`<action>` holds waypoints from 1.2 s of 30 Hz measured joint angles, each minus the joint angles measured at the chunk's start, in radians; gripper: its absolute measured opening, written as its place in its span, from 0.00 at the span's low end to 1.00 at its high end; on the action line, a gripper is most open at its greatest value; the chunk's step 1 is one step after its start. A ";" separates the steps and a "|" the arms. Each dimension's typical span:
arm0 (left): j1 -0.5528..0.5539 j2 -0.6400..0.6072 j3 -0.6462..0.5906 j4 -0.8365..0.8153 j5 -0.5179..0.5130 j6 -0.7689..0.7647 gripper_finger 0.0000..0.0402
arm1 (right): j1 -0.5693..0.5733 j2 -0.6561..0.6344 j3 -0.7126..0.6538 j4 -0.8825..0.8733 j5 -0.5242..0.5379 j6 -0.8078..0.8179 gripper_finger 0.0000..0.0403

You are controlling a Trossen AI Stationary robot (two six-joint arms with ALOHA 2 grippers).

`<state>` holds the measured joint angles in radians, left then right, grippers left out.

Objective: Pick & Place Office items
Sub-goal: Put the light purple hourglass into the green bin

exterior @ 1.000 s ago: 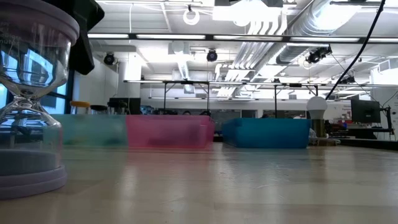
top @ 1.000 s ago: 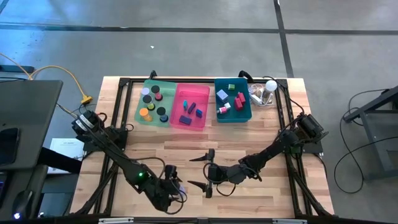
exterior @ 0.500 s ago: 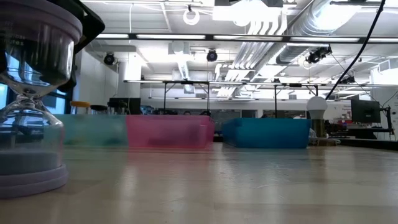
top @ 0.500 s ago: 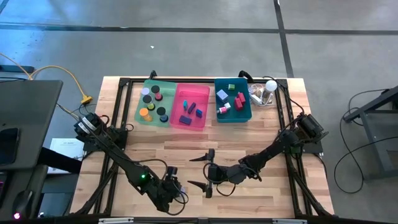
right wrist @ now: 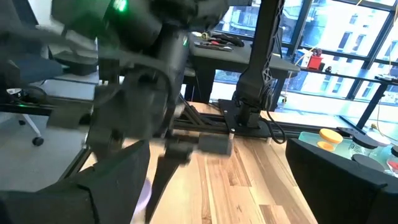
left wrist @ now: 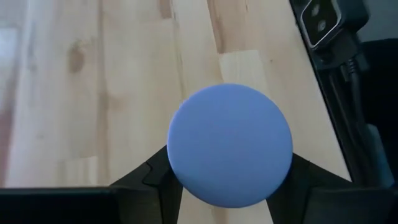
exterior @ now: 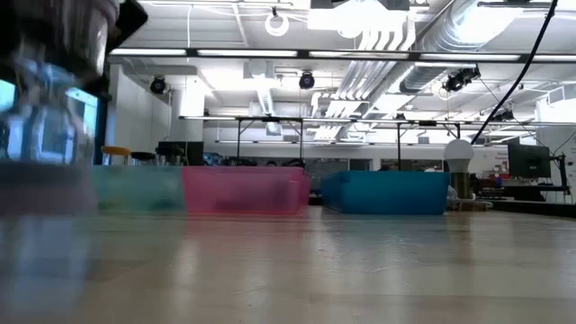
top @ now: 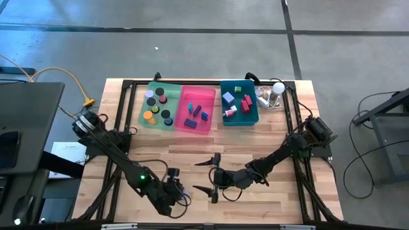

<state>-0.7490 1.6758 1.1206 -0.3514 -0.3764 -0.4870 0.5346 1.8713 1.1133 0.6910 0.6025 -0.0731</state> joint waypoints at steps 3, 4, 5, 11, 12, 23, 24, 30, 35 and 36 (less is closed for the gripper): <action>0.000 -0.069 0.000 -0.045 -0.018 -0.008 0.41 | 0.000 0.000 0.000 0.001 0.001 -0.001 0.91; 0.000 -0.098 0.000 -0.065 -0.032 -0.012 0.41 | 0.000 0.000 0.000 0.001 0.001 -0.001 0.91; 0.000 -0.128 0.000 -0.090 -0.052 -0.015 0.41 | 0.000 0.000 0.000 0.001 0.001 -0.001 0.91; 0.000 -0.324 0.001 -0.304 -0.245 -0.070 0.41 | 0.000 0.000 0.000 0.002 0.007 -0.002 0.91; 0.000 -0.356 0.001 -0.354 -0.285 -0.100 0.41 | 0.000 0.000 0.000 0.002 0.008 -0.002 0.91; 0.010 -0.523 -0.006 -0.977 -0.567 -0.728 0.41 | 0.000 0.000 0.000 0.002 0.008 0.000 0.91; 0.014 -0.523 -0.017 -1.007 -0.584 -0.787 0.41 | 0.000 0.000 0.000 0.002 0.008 0.000 0.91; 0.073 -0.523 -0.136 -1.024 -0.567 -1.038 0.41 | 0.000 0.000 0.000 0.002 0.008 0.001 0.91; 0.166 -0.522 -0.190 -1.027 -0.490 -1.052 0.41 | 0.000 0.000 0.000 0.002 0.008 0.001 0.91; 0.185 -0.522 -0.191 -1.026 -0.485 -1.052 0.41 | 0.000 0.000 0.000 0.002 0.008 0.001 0.91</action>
<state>-0.5642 1.1534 0.9295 -1.3774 -0.8610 -1.5385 0.5346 1.8713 1.1133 0.6933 0.6106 -0.0722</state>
